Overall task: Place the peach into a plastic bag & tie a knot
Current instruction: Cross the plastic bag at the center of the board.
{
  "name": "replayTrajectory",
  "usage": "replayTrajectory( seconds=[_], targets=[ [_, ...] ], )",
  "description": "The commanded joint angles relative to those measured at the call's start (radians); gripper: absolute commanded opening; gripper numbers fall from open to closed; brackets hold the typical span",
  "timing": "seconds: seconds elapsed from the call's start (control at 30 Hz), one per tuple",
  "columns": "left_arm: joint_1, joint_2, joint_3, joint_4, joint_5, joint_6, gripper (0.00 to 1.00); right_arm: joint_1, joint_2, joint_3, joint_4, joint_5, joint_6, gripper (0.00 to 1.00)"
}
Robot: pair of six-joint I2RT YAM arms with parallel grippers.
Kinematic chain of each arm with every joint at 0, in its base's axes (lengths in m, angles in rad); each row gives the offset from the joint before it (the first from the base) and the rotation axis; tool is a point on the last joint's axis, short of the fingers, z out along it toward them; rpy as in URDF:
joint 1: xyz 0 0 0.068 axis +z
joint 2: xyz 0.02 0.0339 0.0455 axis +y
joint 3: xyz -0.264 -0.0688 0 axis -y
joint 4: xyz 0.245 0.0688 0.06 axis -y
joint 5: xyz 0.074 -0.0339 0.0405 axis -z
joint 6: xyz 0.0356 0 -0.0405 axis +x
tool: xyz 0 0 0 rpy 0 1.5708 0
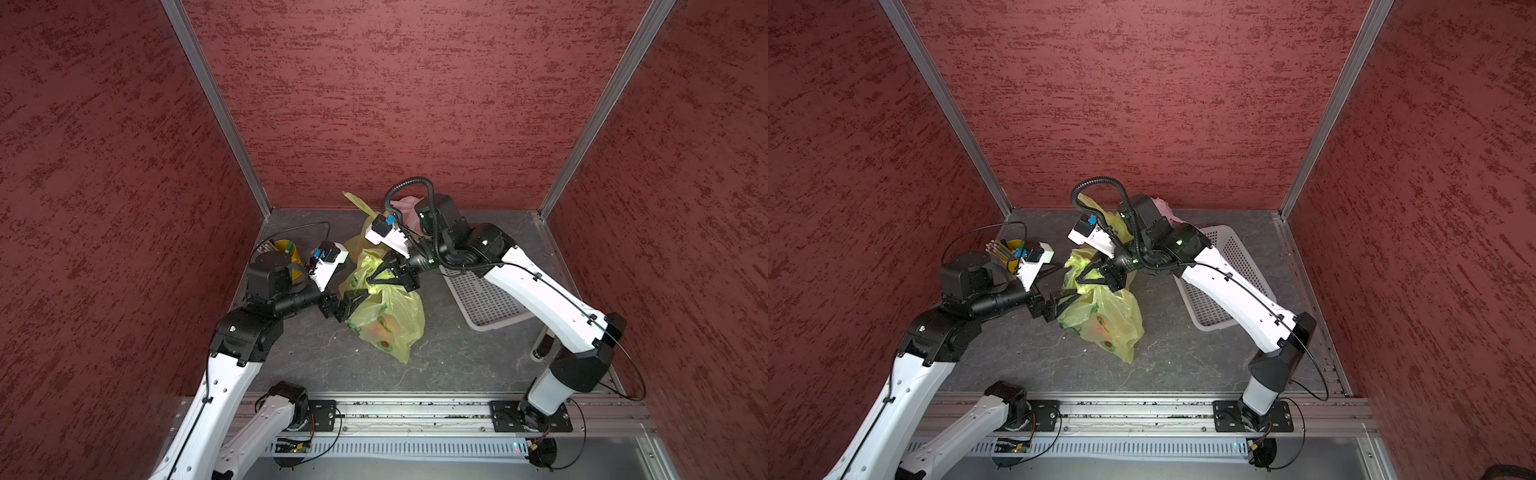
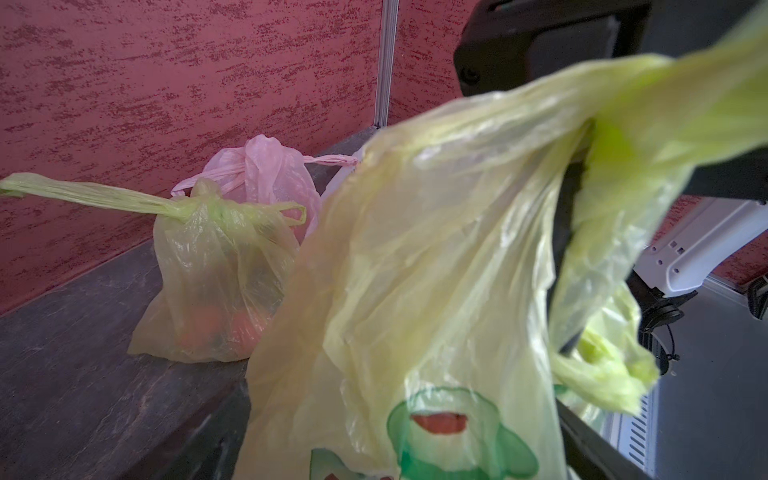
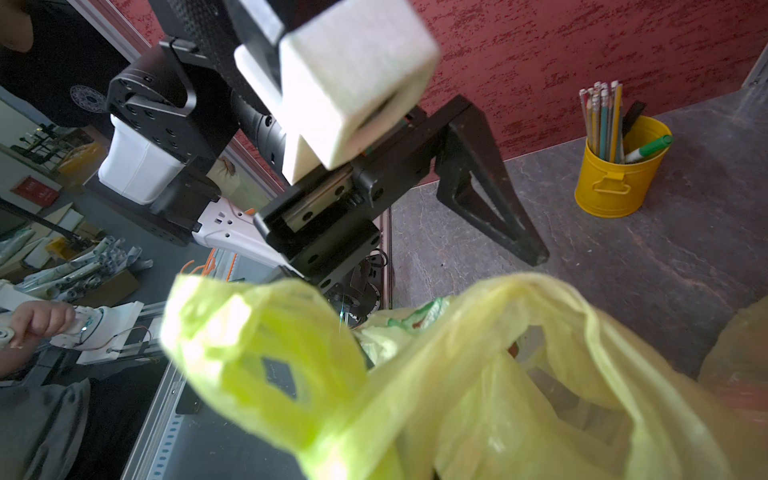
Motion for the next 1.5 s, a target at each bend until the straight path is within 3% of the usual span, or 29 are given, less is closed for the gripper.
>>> replayTrajectory(
  seconds=[0.0, 0.2, 0.27, 0.3, 0.33, 0.47, 0.5, 0.73, 0.97, 1.13, 1.47],
  targets=[
    [-0.004, 0.016, -0.033, 0.085, 0.004, 0.011, 1.00, 0.000, -0.011, 0.028, -0.018, -0.071, -0.022, 0.00],
    [-0.022, 0.050, -0.108, 0.287, 0.069, -0.079, 1.00, 0.005, 0.005, 0.044, -0.023, -0.128, -0.023, 0.00],
    [-0.046, 0.056, -0.136, 0.343, 0.045, -0.102, 0.94, 0.006, 0.006, 0.037, -0.021, -0.144, -0.025, 0.00],
    [-0.060, 0.059, -0.142, 0.357, 0.017, -0.108, 0.87, 0.007, 0.006, 0.034, -0.021, -0.146, -0.026, 0.00],
    [-0.068, 0.060, -0.149, 0.376, -0.002, -0.119, 0.73, 0.007, 0.005, 0.029, -0.021, -0.147, -0.026, 0.00],
    [-0.083, 0.060, -0.165, 0.425, -0.038, -0.186, 0.04, 0.010, -0.007, -0.014, 0.003, -0.147, -0.013, 0.00],
    [-0.093, 0.055, -0.161, 0.420, -0.071, -0.195, 0.00, 0.010, -0.014, -0.028, 0.014, -0.141, -0.006, 0.02],
    [-0.143, -0.041, -0.125, 0.360, -0.329, -0.247, 0.00, 0.010, -0.053, -0.129, 0.054, 0.056, 0.050, 0.13],
    [-0.186, -0.049, -0.069, 0.256, -0.354, -0.257, 0.00, 0.010, -0.039, -0.133, 0.069, 0.331, 0.109, 0.08],
    [-0.286, -0.069, -0.059, 0.214, -0.466, -0.251, 0.00, 0.010, -0.017, -0.114, 0.058, 0.505, 0.135, 0.11],
    [-0.464, -0.065, -0.085, 0.254, -0.619, -0.299, 0.00, 0.010, 0.064, -0.025, -0.013, 0.675, 0.147, 0.17]
  ],
)
